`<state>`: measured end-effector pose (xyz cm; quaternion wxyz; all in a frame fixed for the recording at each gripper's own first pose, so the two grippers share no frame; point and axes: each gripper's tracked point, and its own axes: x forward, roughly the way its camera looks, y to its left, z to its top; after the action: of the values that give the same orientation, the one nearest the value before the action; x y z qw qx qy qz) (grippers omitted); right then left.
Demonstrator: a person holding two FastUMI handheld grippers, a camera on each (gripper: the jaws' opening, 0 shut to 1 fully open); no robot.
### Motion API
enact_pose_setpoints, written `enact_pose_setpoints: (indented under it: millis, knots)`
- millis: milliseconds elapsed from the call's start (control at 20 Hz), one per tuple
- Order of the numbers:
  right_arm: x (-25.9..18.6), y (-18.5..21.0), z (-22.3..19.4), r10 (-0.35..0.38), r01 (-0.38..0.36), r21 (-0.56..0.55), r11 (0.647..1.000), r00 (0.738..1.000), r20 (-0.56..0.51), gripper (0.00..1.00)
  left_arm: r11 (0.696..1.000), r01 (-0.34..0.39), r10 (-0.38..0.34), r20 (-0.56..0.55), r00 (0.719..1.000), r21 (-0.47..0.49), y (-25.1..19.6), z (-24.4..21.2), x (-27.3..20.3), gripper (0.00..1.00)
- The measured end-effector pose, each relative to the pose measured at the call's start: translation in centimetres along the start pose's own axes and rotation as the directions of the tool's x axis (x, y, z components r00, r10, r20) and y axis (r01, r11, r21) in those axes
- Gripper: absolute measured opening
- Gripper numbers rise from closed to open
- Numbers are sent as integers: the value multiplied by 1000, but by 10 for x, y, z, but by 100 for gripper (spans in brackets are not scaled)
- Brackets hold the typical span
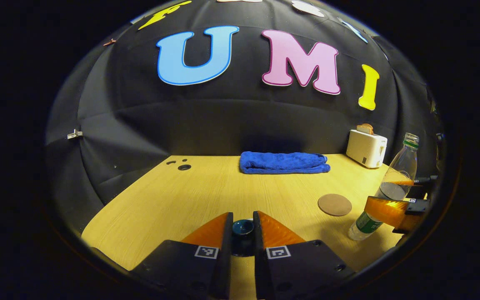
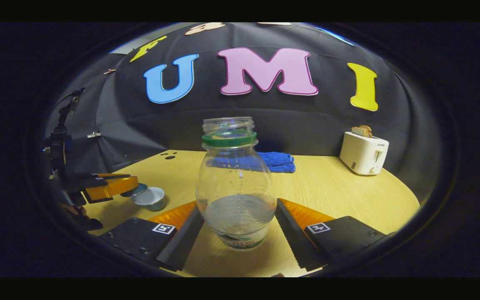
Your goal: Open the teacup lid with one hand, grasp the water bottle and pour water into the teacup with the other hand; after pouring, place the water bottle on the coaster and then close the teacup lid.
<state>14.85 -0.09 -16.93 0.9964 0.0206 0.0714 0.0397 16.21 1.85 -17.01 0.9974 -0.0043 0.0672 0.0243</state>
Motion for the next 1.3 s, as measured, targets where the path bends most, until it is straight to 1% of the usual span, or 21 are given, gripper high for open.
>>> enact_pose_setpoints:
  millis: [100,150,200,250,300,350,400,450,500,550,600,700,850,950,1050,1200,1250,1300]
  knots:
    - [1,1,-1,-6,6,-4,1000,1000,1,98,1000,-14,14,-11,1000,-22,5,-5,-3,27]
    - [3,1,-1,-3,3,-2,1000,1000,0,95,999,-21,20,-17,1000,-30,7,-7,-4,27]
    - [3,2,-1,-6,6,-4,1000,1000,3,85,999,-26,25,-22,999,-35,10,-10,-5,27]
    - [5,2,0,-1,1,-10,1000,1000,-1,80,999,-32,31,-24,999,-36,12,-10,-7,27]
    - [5,3,-1,4,-4,-22,1000,1000,-1,80,999,-39,38,-25,999,-34,15,-12,-9,24]
    - [6,3,0,9,-10,-32,999,1000,-9,80,998,-45,44,-26,999,-33,17,-13,-11,27]
    - [8,5,0,17,-18,-39,999,1000,-18,78,998,-52,51,-25,998,-35,20,-13,-13,27]
    - [9,6,0,25,-26,-47,999,999,-24,76,998,-57,56,-25,998,-41,23,-12,-16,24]
    - [9,7,2,27,-29,-60,998,999,-34,75,997,-64,63,-25,998,-46,25,-12,-19,27]
    - [10,4,4,25,-28,-82,996,999,-36,70,996,-72,71,-23,997,-51,28,-11,-23,27]
    - [14,3,8,24,-27,-108,994,999,-34,73,995,-79,79,-19,997,-52,31,-10,-26,27]
    - [15,1,21,22,-25,-182,983,1000,-17,72,995,-93,93,-7,996,-36,36,-6,-33,27]
    - [23,0,38,25,-18,-327,945,1000,15,72,995,-99,99,20,995,8,43,3,-41,27]
    - [33,5,47,34,-17,-411,912,999,33,72,996,-85,84,47,995,12,43,11,-46,27]
    - [43,10,55,43,-6,-503,864,997,62,72,997,-81,80,61,995,6,48,14,-51,27]
    - [61,21,55,61,4,-628,778,995,81,72,996,-87,87,81,993,-12,60,19,-62,27]
    - [65,26,55,71,5,-662,749,994,87,72,996,-90,92,84,992,-20,65,18,-67,24]
    - [70,31,54,79,5,-695,719,993,90,72,995,-99,100,83,992,-15,72,17,-71,27]
